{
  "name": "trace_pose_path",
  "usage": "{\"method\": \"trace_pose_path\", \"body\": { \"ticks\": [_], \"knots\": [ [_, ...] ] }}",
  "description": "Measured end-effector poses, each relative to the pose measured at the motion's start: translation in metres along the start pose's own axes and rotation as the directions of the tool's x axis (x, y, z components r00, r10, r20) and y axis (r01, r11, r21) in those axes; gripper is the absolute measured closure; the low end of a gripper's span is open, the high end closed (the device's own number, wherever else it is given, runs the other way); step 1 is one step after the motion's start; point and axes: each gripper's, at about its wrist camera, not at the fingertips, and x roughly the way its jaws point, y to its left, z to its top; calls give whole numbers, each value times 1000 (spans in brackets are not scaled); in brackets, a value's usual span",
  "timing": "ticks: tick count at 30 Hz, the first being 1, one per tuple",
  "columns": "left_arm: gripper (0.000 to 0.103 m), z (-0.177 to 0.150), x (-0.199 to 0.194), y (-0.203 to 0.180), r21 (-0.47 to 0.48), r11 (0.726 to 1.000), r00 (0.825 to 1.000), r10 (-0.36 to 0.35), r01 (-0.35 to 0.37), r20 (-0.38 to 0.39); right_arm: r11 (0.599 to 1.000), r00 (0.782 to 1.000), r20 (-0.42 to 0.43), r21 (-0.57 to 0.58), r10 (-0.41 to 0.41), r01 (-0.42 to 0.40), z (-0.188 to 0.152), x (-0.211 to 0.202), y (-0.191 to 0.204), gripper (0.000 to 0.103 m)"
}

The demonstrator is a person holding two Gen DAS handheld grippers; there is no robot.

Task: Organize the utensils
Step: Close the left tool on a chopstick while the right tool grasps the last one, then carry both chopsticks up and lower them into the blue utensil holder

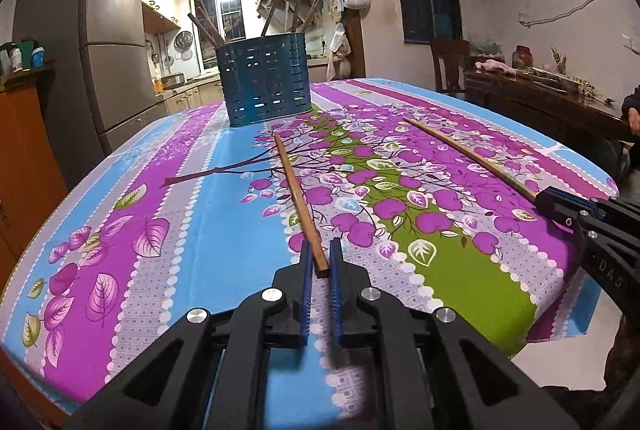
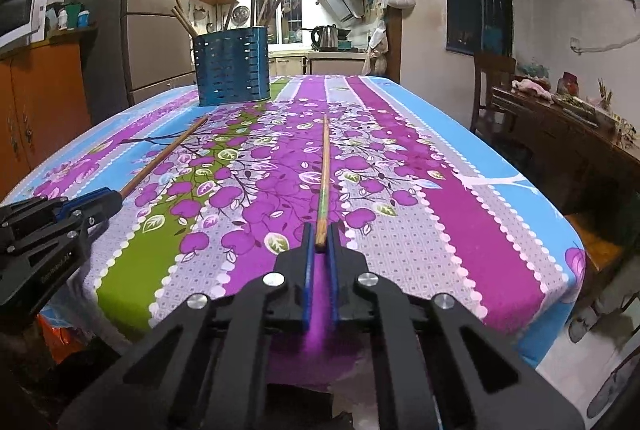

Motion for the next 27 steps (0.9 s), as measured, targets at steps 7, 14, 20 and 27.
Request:
{"method": "trace_pose_path", "body": {
  "ticks": [7, 14, 20, 27],
  "knots": [
    [96, 3, -13, 19, -23, 1000, 1000, 0, 0, 12, 1000, 999, 42, -21, -7, 8, 13, -16, 1, 99],
    [96, 29, -53, 32, 6, 1000, 992, 12, -13, 122, 988, 986, 168, -155, 2, 24, 51, -47, 9, 99],
    [96, 71, -89, 57, -6, 1000, 978, 1, 1, 209, 976, 968, 230, -212, 95, -46, 98, -66, 6, 99],
    [96, 122, -112, 85, -31, 997, 965, -63, 73, 254, 964, 959, 231, -241, 166, -109, 150, -71, -2, 99]
  ]
}}
